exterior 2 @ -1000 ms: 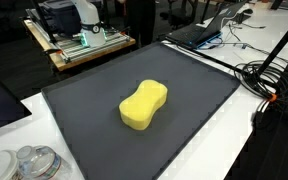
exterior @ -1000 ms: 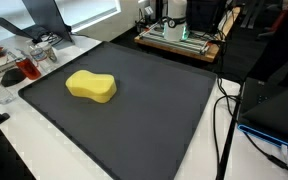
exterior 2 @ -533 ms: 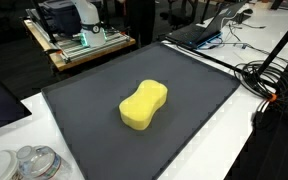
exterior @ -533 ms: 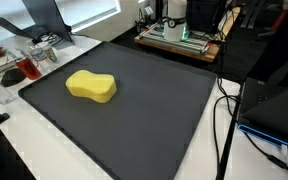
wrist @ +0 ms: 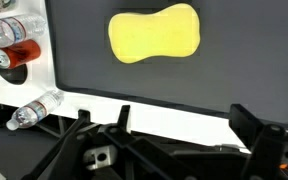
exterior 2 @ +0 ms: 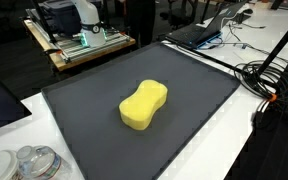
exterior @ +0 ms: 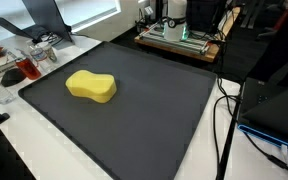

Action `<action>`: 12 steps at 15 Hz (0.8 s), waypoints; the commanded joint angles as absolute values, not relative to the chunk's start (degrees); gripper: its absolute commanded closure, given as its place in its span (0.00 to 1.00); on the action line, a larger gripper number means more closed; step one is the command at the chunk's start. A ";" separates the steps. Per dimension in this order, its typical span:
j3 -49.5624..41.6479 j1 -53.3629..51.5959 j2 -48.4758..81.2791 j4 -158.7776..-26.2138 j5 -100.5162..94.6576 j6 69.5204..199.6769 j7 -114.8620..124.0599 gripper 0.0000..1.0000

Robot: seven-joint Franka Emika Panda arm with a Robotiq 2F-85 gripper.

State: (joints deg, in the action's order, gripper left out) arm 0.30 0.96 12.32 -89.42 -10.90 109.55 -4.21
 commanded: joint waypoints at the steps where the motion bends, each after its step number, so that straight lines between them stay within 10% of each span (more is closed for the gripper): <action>1: -0.41 0.93 17.76 -89.15 -10.83 112.92 -4.43 0.00; 12: -1.54 -6.39 33.97 -81.75 -15.22 112.12 8.63 0.00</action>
